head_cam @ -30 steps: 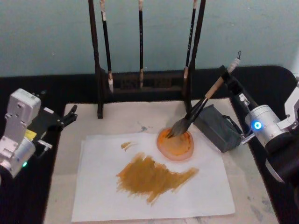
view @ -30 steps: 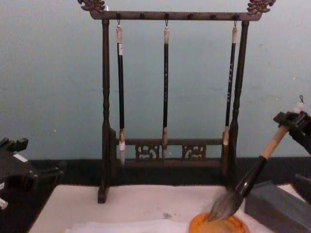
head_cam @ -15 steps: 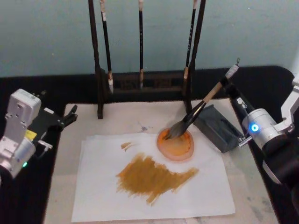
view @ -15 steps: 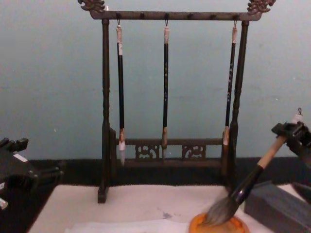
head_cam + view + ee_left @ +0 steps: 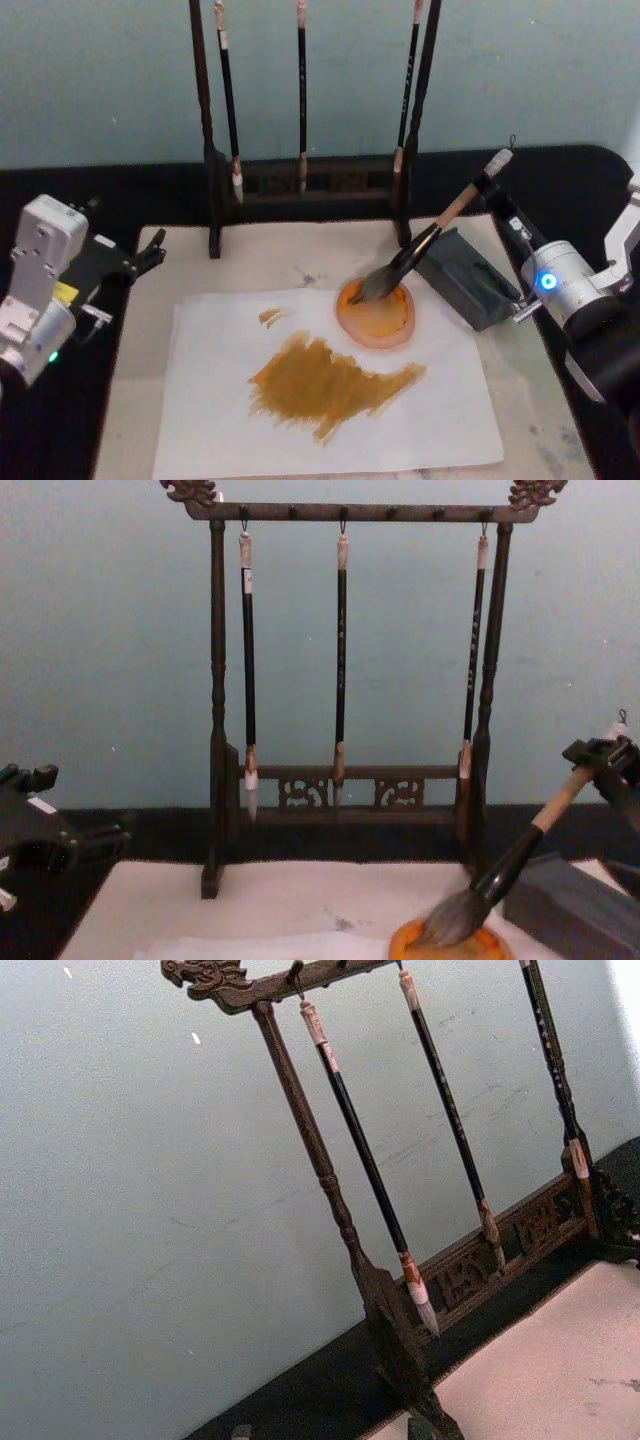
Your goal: Pick up the brush from the inkstone, write on the paper, then place the brush back to its original position.
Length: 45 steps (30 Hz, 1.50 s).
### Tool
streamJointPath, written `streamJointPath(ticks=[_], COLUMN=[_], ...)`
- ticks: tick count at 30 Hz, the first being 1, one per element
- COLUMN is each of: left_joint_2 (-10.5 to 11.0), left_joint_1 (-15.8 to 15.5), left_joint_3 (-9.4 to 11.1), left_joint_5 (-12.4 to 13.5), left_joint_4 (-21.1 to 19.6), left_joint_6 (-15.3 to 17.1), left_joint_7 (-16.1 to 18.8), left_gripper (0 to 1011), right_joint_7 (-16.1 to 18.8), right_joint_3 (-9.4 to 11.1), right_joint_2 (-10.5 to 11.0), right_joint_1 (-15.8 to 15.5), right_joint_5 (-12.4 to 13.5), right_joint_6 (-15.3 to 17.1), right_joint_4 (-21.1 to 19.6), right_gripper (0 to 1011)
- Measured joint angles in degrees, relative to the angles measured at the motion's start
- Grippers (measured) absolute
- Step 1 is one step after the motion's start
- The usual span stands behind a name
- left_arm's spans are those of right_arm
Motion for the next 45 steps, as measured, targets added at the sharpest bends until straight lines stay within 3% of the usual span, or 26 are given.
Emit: streamJointPath(ticks=[30,45], left_joint_2=[0.0,0.0], left_joint_1=[0.0,0.0], left_joint_3=[0.0,0.0], left_joint_5=[0.0,0.0], left_joint_4=[0.0,0.0], left_joint_6=[0.0,0.0], left_joint_7=[0.0,0.0], left_gripper=[1010,1010], right_joint_7=[-1.8,-2.2], right_joint_3=[-1.6,-1.9], right_joint_2=[1.5,1.7], right_joint_1=[-2.1,-2.2], right_joint_5=[5.5,5.6], right_joint_6=[-1.0,-1.2], right_joint_4=[-1.9,-2.0], right_gripper=[177,177])
